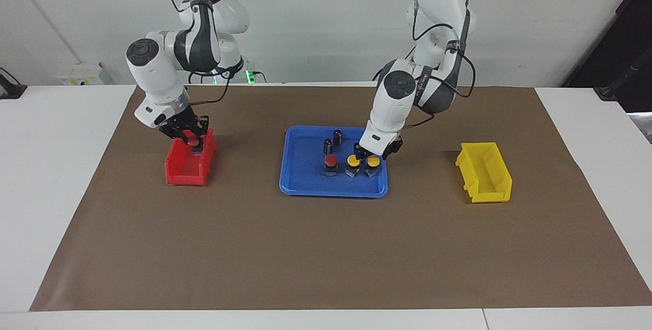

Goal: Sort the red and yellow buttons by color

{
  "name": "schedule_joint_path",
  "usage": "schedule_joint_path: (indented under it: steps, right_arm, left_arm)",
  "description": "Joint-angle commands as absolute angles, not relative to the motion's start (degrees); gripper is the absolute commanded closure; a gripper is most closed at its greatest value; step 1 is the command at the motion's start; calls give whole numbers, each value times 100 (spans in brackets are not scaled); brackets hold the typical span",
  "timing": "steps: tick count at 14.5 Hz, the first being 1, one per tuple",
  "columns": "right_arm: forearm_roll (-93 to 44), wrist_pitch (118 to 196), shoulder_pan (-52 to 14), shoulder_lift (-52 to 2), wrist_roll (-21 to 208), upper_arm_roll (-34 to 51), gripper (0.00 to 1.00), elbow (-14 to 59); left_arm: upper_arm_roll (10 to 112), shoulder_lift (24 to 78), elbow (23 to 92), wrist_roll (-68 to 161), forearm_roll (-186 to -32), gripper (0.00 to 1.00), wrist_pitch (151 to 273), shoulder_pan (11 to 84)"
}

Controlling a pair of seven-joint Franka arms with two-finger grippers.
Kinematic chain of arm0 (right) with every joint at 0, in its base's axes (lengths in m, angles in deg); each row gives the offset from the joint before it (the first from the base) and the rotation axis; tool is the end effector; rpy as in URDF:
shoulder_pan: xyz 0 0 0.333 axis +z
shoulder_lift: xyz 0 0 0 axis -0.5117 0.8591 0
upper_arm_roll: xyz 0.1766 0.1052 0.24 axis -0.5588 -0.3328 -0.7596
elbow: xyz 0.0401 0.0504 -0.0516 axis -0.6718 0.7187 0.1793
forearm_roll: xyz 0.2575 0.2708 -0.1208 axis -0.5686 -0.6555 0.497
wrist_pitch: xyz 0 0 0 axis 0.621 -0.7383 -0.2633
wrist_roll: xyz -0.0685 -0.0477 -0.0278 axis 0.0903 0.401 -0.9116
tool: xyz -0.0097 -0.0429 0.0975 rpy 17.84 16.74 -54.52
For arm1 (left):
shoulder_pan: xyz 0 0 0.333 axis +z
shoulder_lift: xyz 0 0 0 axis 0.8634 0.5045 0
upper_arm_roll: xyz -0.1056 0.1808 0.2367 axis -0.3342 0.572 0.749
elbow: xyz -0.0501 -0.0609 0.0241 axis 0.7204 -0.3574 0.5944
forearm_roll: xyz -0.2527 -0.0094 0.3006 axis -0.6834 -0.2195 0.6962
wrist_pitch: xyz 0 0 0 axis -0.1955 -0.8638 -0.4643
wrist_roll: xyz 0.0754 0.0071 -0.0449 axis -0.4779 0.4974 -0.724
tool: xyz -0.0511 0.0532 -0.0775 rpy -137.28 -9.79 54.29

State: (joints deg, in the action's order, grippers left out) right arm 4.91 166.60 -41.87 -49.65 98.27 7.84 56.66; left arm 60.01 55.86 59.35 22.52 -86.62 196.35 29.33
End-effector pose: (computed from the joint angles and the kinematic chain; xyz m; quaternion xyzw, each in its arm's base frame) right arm 0.4677 -0.0233 0.3734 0.9965 0.0816 -0.0167 0.0031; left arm 0.4997 -0.3395 0.3557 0.9976 0.0607 -0.0315 0.0122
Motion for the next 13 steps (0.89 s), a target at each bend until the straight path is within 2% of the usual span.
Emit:
schedule_joint_path:
  steps: [1,4,8,11,12,13]
  right_arm:
    - [389,16821,-4474,-5086,10213,730,83,5894]
    - [389,17198,-4502,-5112,10301,730,83,6167]
    - [389,17269,-4502,-5059,10266,730,83,6255]
    - [389,17260,-4449,-5068,10188,721,78,6264]
    - [389,17260,-4423,-5068,10118,721,72,6264]
    - [389,17260,-4423,-5068,10108,721,51,6264]
  left_arm:
    - [6089,5556,5781,2092,-8705,99,19439,2841]
    - [6124,5389,4982,2038,-8705,99,18106,2902]
    - [6396,4967,4865,2606,-7943,99,16663,3148]
    - [6467,4896,4883,4369,-7870,99,16413,4235]
    - [6467,4896,4883,4950,-7861,99,16466,4569]
    - [6467,4905,4909,5504,-7852,99,16553,4886]
